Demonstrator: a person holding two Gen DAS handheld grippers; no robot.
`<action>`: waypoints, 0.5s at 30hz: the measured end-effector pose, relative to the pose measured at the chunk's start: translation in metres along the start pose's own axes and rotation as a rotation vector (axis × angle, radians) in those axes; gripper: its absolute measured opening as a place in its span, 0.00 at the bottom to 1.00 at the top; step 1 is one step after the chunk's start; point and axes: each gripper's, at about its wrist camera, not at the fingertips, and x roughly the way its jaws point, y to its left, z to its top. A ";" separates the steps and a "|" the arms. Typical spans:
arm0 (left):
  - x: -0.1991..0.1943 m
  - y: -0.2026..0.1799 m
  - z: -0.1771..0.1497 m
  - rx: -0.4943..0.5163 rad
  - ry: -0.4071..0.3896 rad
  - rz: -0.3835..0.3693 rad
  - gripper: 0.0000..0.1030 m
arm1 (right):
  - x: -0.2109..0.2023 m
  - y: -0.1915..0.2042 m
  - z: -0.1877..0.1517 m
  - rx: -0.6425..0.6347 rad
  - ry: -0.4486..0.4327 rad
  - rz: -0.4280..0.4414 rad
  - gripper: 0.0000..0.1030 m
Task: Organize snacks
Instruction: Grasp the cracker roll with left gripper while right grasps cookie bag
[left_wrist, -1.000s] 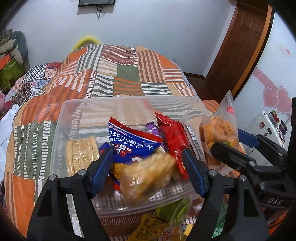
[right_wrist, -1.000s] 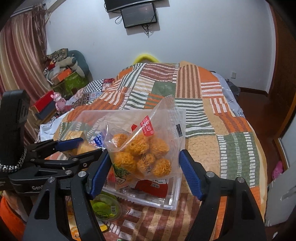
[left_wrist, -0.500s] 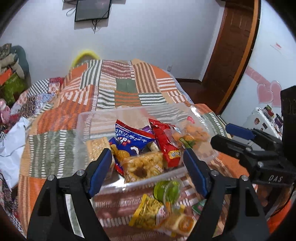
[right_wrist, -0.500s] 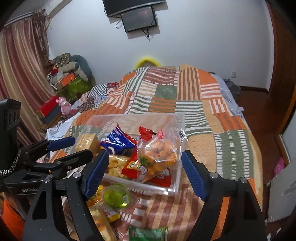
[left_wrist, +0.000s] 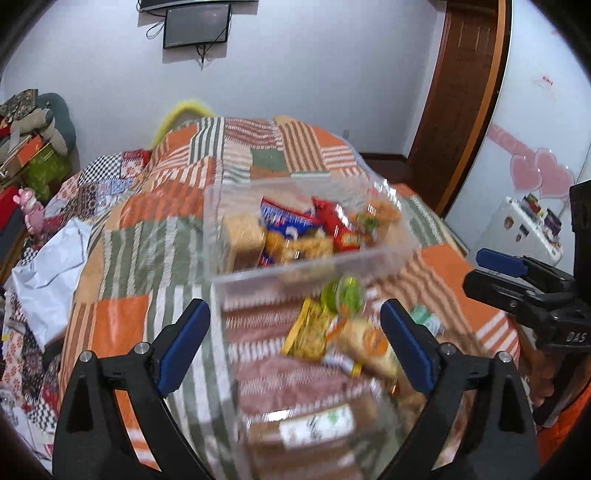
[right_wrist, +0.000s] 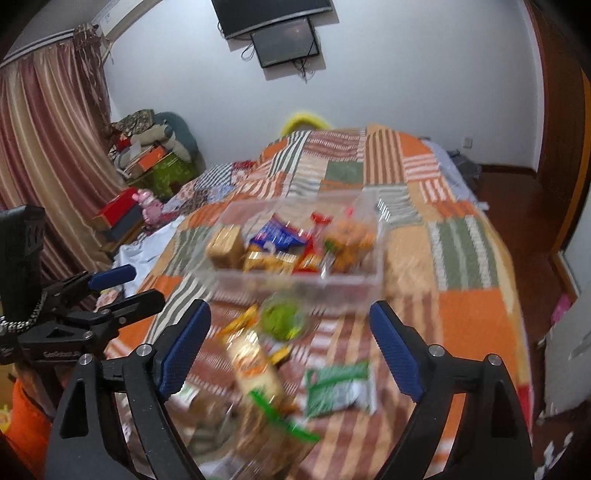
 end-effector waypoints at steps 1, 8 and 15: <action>-0.002 0.001 -0.009 0.000 0.012 0.001 0.92 | 0.001 0.002 -0.006 0.003 0.012 0.001 0.84; 0.009 -0.001 -0.056 0.042 0.104 -0.017 0.92 | 0.013 0.009 -0.048 0.018 0.129 0.002 0.84; 0.019 -0.014 -0.088 0.139 0.178 -0.056 0.92 | 0.030 0.007 -0.076 0.044 0.225 0.004 0.84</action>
